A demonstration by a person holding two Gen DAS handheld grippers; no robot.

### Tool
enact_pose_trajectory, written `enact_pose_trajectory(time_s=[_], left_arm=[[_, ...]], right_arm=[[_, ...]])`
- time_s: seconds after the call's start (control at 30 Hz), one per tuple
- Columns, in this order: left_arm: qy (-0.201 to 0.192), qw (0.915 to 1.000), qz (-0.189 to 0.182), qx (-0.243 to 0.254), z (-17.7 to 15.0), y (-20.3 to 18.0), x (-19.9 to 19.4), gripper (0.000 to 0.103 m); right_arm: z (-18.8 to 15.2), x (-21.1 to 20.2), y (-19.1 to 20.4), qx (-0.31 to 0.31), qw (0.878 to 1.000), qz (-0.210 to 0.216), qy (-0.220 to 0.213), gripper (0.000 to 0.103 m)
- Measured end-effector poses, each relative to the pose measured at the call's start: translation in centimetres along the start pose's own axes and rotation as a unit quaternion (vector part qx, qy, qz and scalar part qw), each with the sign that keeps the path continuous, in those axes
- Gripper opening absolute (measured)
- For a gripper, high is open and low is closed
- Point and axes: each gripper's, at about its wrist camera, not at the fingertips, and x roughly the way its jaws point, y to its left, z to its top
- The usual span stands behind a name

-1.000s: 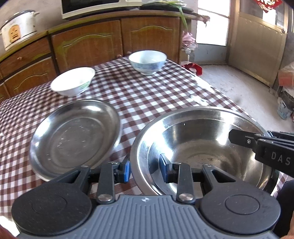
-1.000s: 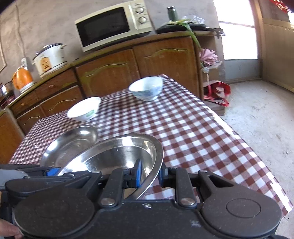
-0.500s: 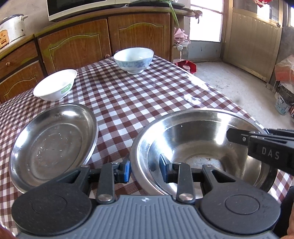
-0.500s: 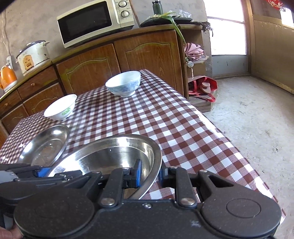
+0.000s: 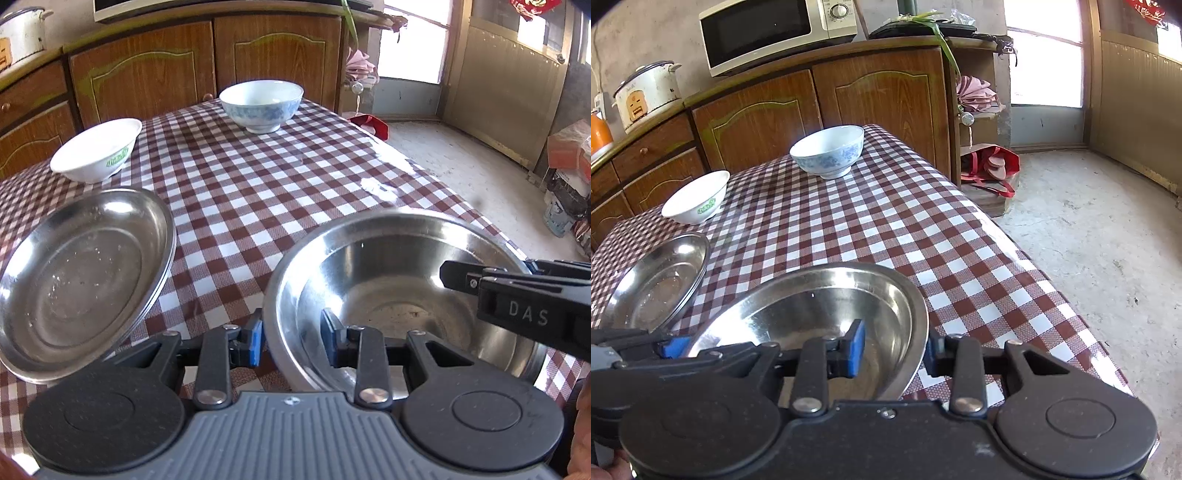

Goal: Organize plates and bowls

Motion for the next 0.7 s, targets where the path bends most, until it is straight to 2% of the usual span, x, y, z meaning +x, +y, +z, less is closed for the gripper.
enact_pose_trajectory(time_s=[0.1, 0.23, 0.4, 0.7], left_arm=[[-0.005, 1.0, 0.003, -0.006, 0.1, 0.3, -0.4, 0.046], [-0.007, 0.9998, 0.01, -0.018, 0.4, 0.9, -0.9, 0.048], [-0.016, 0.9988, 0.028, -0.037, 1.0, 1.9, -2.4, 0.07], [-0.048, 0.995, 0.06, -0.063, 2.3, 4.2, -6.4, 0.092]], right_arm=[[0.2, -0.4, 0.2, -0.006, 1.0, -0.017, -0.006, 0.061], [0.5, -1.0, 0.1, -0.01, 1.0, -0.022, -0.011, 0.061], [1.4, -2.4, 0.8, -0.011, 0.999, -0.013, -0.027, 0.067], [3.0, -3.7, 4.1, -0.034, 0.998, 0.032, -0.041, 0.069]])
